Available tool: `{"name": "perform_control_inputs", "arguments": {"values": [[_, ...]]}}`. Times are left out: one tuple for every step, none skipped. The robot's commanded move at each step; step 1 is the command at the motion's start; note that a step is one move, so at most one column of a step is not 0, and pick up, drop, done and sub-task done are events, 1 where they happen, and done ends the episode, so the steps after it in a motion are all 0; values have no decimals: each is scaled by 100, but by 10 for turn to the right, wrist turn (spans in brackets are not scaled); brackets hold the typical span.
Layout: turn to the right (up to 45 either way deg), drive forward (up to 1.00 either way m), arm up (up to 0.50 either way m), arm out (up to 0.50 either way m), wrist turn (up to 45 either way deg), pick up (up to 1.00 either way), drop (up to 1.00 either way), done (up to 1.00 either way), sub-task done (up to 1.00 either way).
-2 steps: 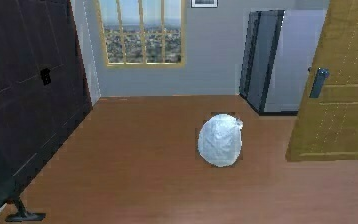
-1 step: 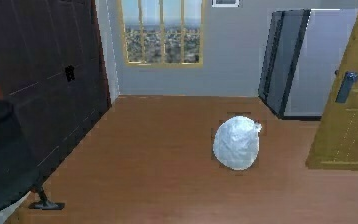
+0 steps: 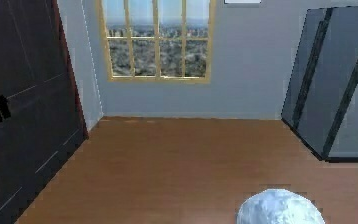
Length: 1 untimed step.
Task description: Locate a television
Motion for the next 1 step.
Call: {"name": "perform_control_inputs", "arguments": {"values": [[-90, 0, 0, 0, 0, 0, 0, 0, 0]]}}
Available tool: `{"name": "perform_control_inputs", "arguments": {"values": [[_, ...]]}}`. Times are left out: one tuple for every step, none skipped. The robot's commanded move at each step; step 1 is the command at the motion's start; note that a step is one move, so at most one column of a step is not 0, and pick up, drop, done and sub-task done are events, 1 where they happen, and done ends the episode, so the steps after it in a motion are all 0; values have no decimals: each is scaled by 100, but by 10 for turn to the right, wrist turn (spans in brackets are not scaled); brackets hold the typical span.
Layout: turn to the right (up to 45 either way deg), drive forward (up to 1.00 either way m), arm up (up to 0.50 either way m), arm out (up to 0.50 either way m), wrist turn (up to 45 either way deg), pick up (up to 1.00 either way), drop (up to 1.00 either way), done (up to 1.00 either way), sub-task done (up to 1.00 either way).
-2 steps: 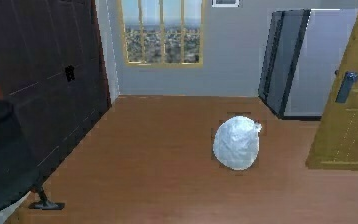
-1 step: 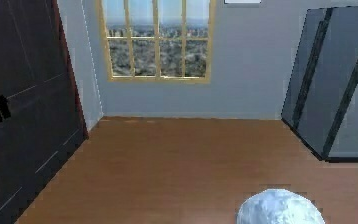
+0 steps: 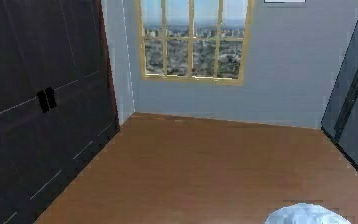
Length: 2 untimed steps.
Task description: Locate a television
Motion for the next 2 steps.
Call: {"name": "perform_control_inputs", "arguments": {"values": [[0, 40, 0, 0, 0, 0, 0, 0, 0], [90, 0, 0, 0, 0, 0, 0, 0, 0]]}}
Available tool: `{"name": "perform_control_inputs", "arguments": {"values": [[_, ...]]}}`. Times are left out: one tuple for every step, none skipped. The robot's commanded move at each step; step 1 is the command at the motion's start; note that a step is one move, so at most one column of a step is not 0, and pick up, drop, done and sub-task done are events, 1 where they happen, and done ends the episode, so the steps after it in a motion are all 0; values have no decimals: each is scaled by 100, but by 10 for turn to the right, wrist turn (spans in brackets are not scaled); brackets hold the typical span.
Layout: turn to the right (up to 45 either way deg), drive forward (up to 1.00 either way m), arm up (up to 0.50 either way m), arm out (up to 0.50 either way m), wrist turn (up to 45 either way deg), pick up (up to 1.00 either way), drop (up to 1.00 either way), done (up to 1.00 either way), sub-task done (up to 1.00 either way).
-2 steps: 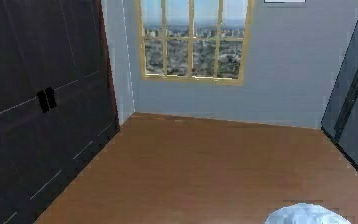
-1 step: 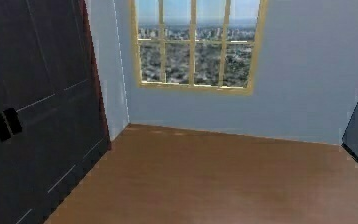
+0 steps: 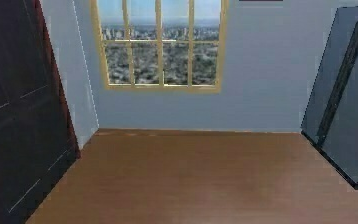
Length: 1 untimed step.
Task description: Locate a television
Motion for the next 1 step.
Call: {"name": "perform_control_inputs", "arguments": {"values": [[0, 90, 0, 0, 0, 0, 0, 0, 0]]}}
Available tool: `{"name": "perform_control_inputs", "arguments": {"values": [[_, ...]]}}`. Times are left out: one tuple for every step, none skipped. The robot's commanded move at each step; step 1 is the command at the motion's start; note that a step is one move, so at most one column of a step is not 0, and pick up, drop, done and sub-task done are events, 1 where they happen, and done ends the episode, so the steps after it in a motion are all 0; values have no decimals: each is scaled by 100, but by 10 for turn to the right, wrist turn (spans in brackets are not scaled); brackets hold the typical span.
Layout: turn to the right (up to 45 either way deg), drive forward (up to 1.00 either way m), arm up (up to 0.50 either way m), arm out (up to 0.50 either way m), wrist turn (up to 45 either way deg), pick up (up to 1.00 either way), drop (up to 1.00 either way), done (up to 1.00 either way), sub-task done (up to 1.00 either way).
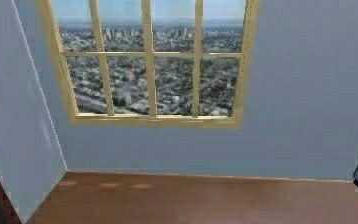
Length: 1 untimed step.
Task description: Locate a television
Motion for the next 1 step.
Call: {"name": "perform_control_inputs", "arguments": {"values": [[450, 0, 0, 0, 0, 0, 0, 0, 0]]}}
